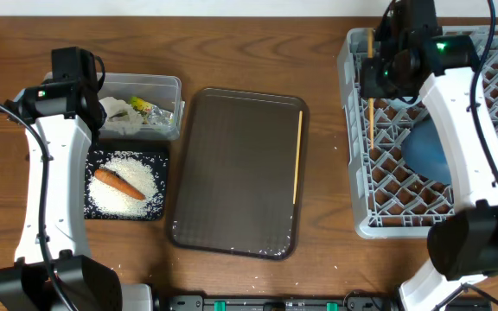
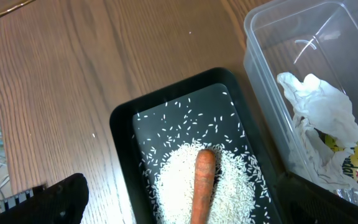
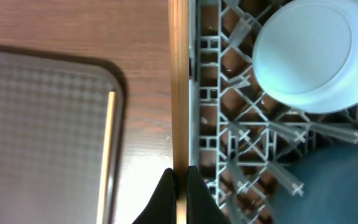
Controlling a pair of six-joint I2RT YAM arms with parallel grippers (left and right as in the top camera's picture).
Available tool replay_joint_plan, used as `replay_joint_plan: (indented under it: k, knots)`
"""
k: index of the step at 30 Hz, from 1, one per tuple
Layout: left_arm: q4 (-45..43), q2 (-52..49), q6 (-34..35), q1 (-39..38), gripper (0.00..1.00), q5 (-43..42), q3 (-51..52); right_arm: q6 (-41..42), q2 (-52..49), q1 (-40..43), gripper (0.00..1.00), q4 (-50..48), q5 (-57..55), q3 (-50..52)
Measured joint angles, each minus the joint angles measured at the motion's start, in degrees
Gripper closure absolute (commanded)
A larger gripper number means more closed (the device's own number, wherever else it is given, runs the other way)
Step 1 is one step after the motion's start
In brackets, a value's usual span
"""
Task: Sort waste into correct bins and load items into the dishwasher rack
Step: 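Carry the chopstick right and drop it into the dish rack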
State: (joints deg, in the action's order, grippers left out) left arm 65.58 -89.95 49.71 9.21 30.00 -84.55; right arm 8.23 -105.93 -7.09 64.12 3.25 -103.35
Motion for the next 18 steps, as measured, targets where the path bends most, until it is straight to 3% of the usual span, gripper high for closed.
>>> replay_joint_plan:
  k: [10,13,16,18]
  knots:
    - [0.00,0.00,0.00,0.00,0.02,-0.02,0.00,-2.08,-5.35,1.73,0.97,-4.37,0.09,2.62]
    - [0.00,0.00,0.00,0.00,0.02,0.00,0.00,-2.27,-6.03,1.73,0.75,-4.42,-0.50,2.64]
    - [0.00,0.00,0.00,0.00,0.02,-0.02,0.00,-2.47,-6.23,1.73,0.31,-4.33,-0.94,2.69]
    - [0.00,0.00,0.00,0.00,0.02,-0.02,0.00,-2.23,-6.23,1.73,0.13,-4.28,-1.27,2.71]
